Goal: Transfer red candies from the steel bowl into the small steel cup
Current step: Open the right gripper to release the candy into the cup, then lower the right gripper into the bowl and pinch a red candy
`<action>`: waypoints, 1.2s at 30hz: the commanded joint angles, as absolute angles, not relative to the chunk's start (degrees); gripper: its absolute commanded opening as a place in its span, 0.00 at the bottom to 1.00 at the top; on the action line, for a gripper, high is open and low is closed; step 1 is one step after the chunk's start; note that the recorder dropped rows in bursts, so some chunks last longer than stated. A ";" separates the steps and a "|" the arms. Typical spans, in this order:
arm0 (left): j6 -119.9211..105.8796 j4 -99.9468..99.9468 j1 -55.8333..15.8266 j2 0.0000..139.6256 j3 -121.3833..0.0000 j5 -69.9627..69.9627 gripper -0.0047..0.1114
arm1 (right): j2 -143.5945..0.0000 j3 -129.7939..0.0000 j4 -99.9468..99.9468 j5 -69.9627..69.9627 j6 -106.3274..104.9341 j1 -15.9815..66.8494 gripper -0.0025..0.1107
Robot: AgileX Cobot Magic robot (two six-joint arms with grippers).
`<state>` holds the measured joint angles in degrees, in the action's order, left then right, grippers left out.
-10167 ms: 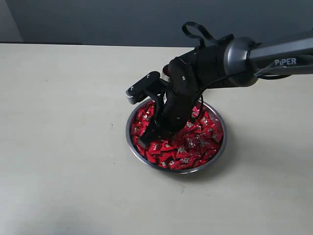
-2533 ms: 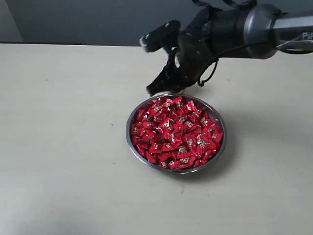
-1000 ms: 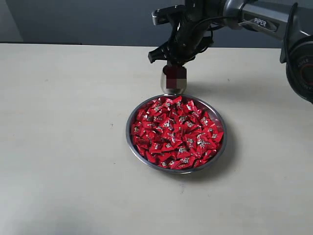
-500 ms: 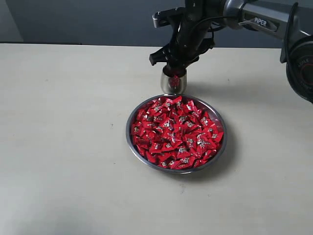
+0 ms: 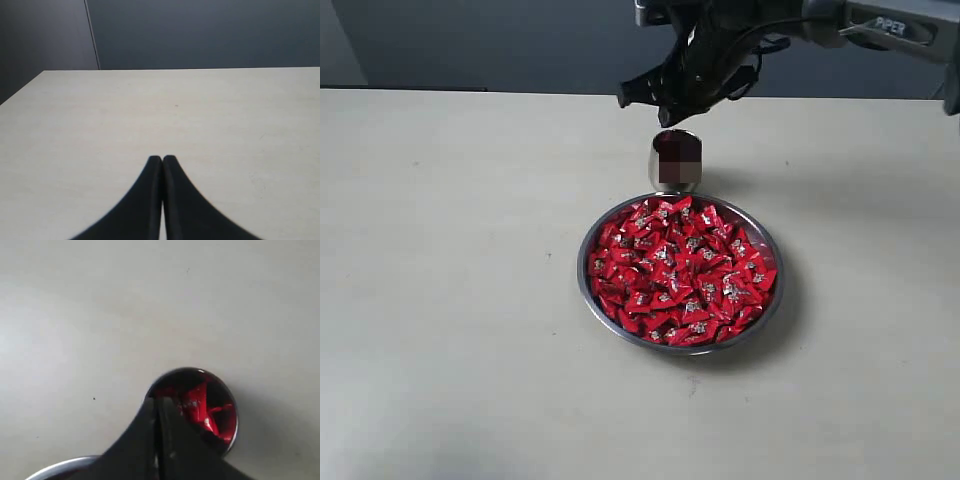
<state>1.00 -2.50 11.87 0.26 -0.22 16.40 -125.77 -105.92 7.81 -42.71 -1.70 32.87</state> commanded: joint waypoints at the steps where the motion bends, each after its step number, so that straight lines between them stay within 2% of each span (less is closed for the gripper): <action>1: 1.15 -2.57 11.92 0.00 0.00 16.30 0.04 | -117.56 -91.71 8.03 -30.50 -0.88 32.74 0.02; 7: 1.15 -2.57 11.92 0.00 0.00 16.30 0.04 | -107.58 -72.97 9.89 -22.15 -0.88 33.00 0.02; 15: 1.15 -2.57 11.92 0.00 0.00 16.30 0.04 | -104.45 -61.60 9.99 -20.96 -0.88 40.47 0.02; 21: 1.15 -2.57 11.92 0.00 0.00 16.30 0.04 | -104.56 -59.60 9.99 -17.64 -0.44 44.14 0.02; 31: 1.15 -2.57 11.92 0.00 0.00 16.30 0.04 | -104.56 -59.60 5.95 -25.29 -0.47 44.03 0.03; 36: 1.15 -2.57 11.92 0.00 0.00 16.30 0.04 | -104.56 -59.60 5.93 -28.24 -0.47 44.03 0.15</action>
